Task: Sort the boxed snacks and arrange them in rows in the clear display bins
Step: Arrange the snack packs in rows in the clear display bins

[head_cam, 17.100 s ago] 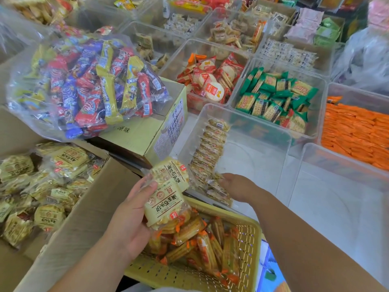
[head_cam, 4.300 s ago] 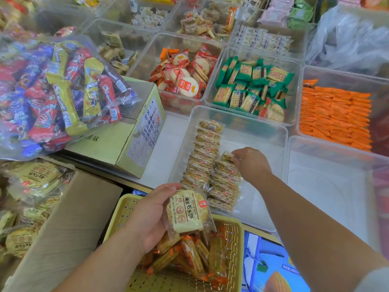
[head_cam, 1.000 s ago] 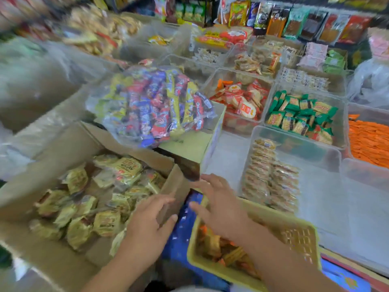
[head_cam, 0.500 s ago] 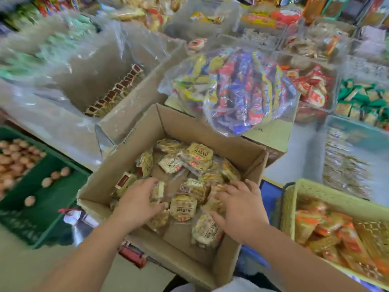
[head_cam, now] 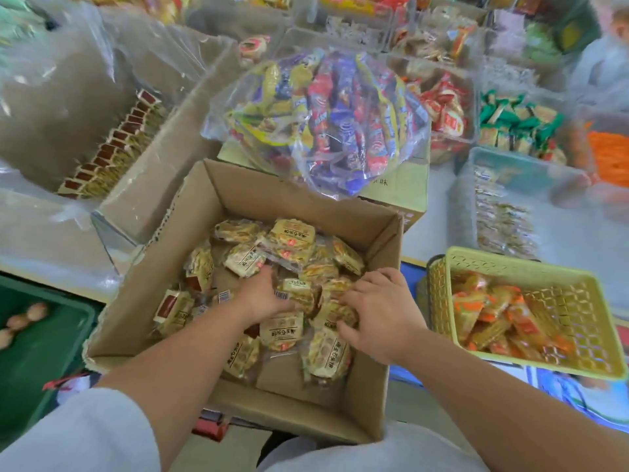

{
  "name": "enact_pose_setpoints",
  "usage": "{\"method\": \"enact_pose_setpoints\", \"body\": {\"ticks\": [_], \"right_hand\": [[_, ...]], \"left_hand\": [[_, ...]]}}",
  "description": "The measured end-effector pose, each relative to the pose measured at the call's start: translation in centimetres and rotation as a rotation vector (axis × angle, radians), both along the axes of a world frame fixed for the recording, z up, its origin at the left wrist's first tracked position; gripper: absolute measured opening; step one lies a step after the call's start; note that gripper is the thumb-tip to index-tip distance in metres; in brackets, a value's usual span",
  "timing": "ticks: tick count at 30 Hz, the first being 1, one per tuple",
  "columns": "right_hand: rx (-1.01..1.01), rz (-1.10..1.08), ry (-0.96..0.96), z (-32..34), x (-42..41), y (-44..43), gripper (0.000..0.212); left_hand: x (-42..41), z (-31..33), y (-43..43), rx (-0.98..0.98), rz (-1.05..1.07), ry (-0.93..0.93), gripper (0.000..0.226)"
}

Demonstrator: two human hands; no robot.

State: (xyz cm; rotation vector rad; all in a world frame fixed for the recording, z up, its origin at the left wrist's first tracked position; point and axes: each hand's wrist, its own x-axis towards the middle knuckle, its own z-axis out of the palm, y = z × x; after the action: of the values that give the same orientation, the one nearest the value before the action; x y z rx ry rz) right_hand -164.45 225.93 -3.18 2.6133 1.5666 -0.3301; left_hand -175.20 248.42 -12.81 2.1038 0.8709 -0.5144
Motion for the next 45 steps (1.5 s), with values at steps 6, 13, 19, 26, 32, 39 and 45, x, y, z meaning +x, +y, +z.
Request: {"method": "enact_pose_setpoints", "body": {"ticks": [6,13,19,26,32,39,45], "right_hand": [[0.041,-0.023,0.006,-0.3,0.1,-0.2,0.048],[0.051,-0.019,-0.007,-0.5,0.1,-0.2,0.048],[0.05,-0.022,-0.015,-0.6,0.1,-0.2,0.049],[0.059,-0.017,-0.035,-0.6,0.1,-0.3,0.046],[0.062,-0.018,-0.03,-0.6,0.0,-0.3,0.044],[0.057,-0.011,-0.016,-0.4,0.1,-0.5,0.045],[0.071,-0.006,-0.016,-0.5,0.2,-0.5,0.048]], "left_hand": [[-0.5,-0.4,0.8,-0.091,-0.144,-0.034,0.087],[-1.8,1.3,3.0,-0.042,-0.484,0.09,0.058],[-2.9,2.4,3.3,-0.061,-0.665,0.179,0.087],[-4.5,2.5,3.2,0.043,-0.861,0.22,0.109],[-5.0,2.0,2.9,0.016,-0.77,0.214,0.102],[-5.2,3.0,3.8,-0.194,-0.569,0.149,0.061],[-5.7,5.6,5.4,-0.356,-0.26,-0.048,0.066]]}}
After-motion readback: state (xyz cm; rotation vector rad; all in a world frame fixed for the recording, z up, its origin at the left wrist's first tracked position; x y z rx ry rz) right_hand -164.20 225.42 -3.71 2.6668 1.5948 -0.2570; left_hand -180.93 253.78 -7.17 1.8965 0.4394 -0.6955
